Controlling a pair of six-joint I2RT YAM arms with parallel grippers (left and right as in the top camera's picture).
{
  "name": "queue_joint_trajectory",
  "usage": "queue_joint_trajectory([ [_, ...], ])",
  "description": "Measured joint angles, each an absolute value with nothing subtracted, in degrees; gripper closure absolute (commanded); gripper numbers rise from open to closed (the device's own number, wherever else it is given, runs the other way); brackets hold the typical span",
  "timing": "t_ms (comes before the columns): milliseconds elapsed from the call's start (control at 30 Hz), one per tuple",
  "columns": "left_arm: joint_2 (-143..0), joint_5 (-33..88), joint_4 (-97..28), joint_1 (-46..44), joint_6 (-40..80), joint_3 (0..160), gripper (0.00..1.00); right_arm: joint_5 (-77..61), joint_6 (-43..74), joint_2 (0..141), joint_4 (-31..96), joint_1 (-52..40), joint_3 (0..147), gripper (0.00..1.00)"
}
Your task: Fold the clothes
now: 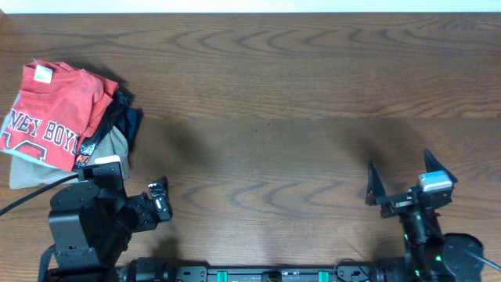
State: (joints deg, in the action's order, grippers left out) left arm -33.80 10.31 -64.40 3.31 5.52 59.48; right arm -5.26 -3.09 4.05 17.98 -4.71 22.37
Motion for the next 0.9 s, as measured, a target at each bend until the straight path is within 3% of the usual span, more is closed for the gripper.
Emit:
queue_joint_trajectory([
  [400, -33.8, 10.3, -64.4, 3.3, 5.5, 59.5, 0.02, -4.6, -4.6, 0.7, -8.3, -4.7, 2.1, 0.01],
  [667, -33.7, 10.3, -64.4, 3.3, 5.5, 59.5, 0.02, -4.0, -7.2, 0.6, 3.3, -4.7, 0.4, 0.01],
  [900, -33.7, 10.3, -64.4, 3.3, 5.5, 59.5, 0.02, -3.8, -7.2, 0.7, 3.7, -4.7, 0.4, 0.01],
])
